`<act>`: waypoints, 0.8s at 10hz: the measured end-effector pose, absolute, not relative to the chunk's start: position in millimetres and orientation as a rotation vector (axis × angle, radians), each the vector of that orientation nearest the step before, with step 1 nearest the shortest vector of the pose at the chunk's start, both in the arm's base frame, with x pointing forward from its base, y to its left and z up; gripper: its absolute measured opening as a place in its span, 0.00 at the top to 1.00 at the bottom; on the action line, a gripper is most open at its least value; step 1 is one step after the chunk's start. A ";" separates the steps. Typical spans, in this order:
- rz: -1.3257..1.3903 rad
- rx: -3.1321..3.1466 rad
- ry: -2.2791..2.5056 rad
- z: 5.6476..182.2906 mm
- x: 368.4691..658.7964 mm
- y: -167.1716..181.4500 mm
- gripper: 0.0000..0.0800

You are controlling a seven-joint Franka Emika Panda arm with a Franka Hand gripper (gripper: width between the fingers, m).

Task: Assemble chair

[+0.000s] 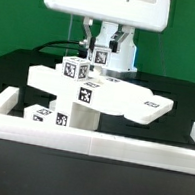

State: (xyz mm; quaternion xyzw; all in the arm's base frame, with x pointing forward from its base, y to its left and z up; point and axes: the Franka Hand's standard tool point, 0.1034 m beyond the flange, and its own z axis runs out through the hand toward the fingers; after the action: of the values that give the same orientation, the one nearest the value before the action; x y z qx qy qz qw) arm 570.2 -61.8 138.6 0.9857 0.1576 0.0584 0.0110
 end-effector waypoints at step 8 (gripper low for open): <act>0.176 3.067 0.486 130.9 567.8 -65.4 0.64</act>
Offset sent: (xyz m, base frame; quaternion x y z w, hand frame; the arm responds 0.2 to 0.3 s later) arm -0.0018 0.0026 -0.0040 -0.0008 0.0106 -0.0012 0.9999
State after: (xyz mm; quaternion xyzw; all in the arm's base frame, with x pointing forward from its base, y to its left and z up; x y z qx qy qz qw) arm 567.8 -65.4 130.9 0.9860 0.1564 0.0566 0.0156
